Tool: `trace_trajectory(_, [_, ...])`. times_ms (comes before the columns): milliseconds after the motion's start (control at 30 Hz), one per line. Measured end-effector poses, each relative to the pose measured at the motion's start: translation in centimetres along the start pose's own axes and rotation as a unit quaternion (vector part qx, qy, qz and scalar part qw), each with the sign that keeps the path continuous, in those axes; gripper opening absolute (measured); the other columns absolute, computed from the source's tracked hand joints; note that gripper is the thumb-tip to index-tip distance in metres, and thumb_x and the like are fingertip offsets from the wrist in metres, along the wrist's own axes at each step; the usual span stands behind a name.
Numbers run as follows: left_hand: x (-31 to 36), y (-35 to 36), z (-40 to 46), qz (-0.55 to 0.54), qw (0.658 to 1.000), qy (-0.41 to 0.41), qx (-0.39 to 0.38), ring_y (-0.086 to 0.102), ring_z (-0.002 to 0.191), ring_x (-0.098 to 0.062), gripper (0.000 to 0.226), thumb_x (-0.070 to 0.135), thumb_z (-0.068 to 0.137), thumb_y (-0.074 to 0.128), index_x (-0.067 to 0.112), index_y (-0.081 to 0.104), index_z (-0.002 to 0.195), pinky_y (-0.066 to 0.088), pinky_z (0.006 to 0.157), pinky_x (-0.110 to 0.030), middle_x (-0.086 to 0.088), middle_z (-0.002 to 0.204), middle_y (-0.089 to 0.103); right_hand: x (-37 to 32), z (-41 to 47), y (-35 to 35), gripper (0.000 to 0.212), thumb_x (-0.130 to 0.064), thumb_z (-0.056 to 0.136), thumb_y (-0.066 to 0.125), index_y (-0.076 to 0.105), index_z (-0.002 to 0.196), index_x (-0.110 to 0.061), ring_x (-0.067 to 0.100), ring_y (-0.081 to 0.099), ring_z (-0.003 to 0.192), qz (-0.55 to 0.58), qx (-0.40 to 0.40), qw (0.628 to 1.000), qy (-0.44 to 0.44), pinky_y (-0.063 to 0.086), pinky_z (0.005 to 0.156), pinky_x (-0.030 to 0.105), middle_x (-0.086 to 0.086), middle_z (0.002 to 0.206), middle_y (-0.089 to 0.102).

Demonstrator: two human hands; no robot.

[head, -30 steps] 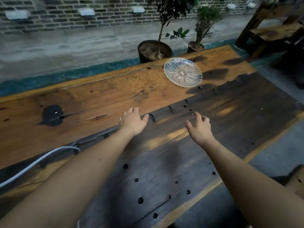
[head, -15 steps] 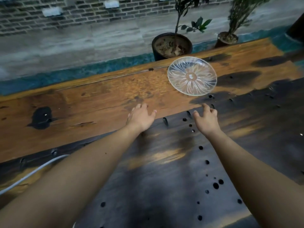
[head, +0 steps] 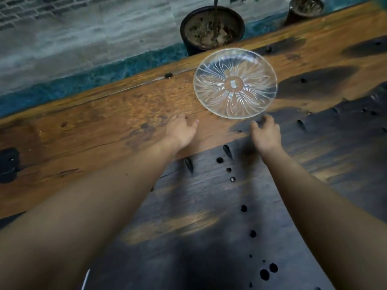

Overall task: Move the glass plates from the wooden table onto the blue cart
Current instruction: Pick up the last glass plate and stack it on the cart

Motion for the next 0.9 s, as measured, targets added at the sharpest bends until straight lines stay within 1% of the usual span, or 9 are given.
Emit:
trace_trajectory(300, [1.9,1.8,7.2,-0.078,0.994,-0.044,0.057,0.057,0.12,-0.032,0.05,0.046,0.093,0.055,0.009,0.053,0.128,0.043,0.098,-0.033,-0.011,0.125,0.066,1.2,7.7,0.2,0.048,-0.023,0.094,0.049,0.043,0.136,0.001,0.036,0.045,0.129,-0.018,0.055,0.998,-0.005,0.034,0.102,0.033,0.022,0.132,0.055])
trace_trajectory(400, [2.4,2.2,9.1,-0.136,0.986,-0.062,0.069,0.062,0.115,-0.031,0.047,0.045,0.089,0.061,0.01,0.056,0.121,0.048,0.1,-0.034,-0.01,0.119,0.069,1.7,9.2,0.2,0.046,-0.019,0.093,0.049,0.044,0.133,0.002,0.035,0.045,0.128,-0.021,0.085,0.996,0.005,0.032,0.101,0.029,0.022,0.132,0.055])
trace_trajectory(467, [2.7,3.1,9.9,-0.204,0.975,-0.067,0.052,0.066,0.111,-0.032,0.037,0.036,0.088,0.064,0.01,0.058,0.115,0.052,0.098,-0.04,-0.013,0.114,0.072,2.1,9.7,0.2,0.046,-0.019,0.092,0.051,0.045,0.132,0.001,0.032,0.044,0.127,-0.009,0.106,0.994,0.012,0.028,0.099,0.023,0.021,0.134,0.052])
trace_trajectory(533, [3.1,3.8,10.5,-0.248,0.965,-0.062,0.051,0.069,0.104,-0.032,0.015,0.023,0.089,0.065,0.011,0.064,0.097,0.056,0.095,-0.041,-0.016,0.106,0.073,2.4,10.3,0.2,0.044,-0.022,0.091,0.053,0.047,0.128,0.001,0.031,0.047,0.124,0.002,0.122,0.992,0.024,0.028,0.097,0.021,0.019,0.133,0.052])
trace_trajectory(567, [3.0,4.0,10.6,-0.278,0.956,-0.067,0.061,0.071,0.098,-0.03,0.007,0.019,0.089,0.066,0.014,0.062,0.085,0.058,0.092,-0.04,-0.014,0.1,0.073,2.5,10.5,0.3,0.043,-0.024,0.09,0.054,0.05,0.125,0.0,0.03,0.051,0.121,0.01,0.125,0.992,0.028,0.031,0.099,0.022,0.019,0.129,0.056])
trace_trajectory(600, [2.9,4.2,10.6,-0.315,0.943,-0.081,0.068,0.072,0.089,-0.026,0.014,0.015,0.089,0.067,0.017,0.06,0.078,0.06,0.088,-0.038,-0.011,0.093,0.072,2.5,10.7,0.5,0.04,-0.024,0.089,0.054,0.054,0.121,0.0,0.026,0.059,0.116,0.023,0.12,0.992,0.033,0.039,0.101,0.024,0.016,0.123,0.063])
trace_trajectory(700, [3.2,5.0,10.6,-0.387,0.914,-0.098,0.064,0.072,0.078,-0.016,0.016,0.005,0.091,0.065,0.014,0.063,0.078,0.063,0.077,-0.03,-0.008,0.092,0.07,2.7,11.3,0.7,0.031,-0.023,0.086,0.055,0.064,0.108,-0.004,0.002,0.069,0.086,0.061,0.122,0.99,0.04,0.051,0.093,0.022,0.002,0.093,0.073])
trace_trajectory(833, [3.0,4.9,10.0,-0.402,0.907,-0.112,0.045,0.071,0.085,-0.017,0.01,-0.001,0.091,0.061,0.009,0.064,0.088,0.063,0.074,-0.027,-0.008,0.101,0.068,3.7,11.6,1.4,0.029,-0.021,0.084,0.06,0.063,0.107,-0.003,0.024,0.073,0.092,0.117,0.105,0.985,0.067,0.06,0.086,0.038,0.009,0.099,0.073])
trace_trajectory(900, [2.9,4.4,9.3,-0.4,0.91,-0.104,0.042,0.071,0.085,-0.016,0.013,-0.002,0.09,0.061,0.01,0.064,0.086,0.063,0.071,-0.025,-0.007,0.1,0.069,3.7,11.2,1.5,0.03,-0.022,0.084,0.059,0.06,0.108,-0.003,0.03,0.07,0.1,0.108,0.098,0.987,0.07,0.057,0.093,0.041,0.012,0.105,0.07])
Point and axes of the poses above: each hand's wrist, its own z-axis towards the middle knuckle, its own y-axis out of the palm, x = y × z, the point moved 7 cm from there along z, towards the middle knuckle
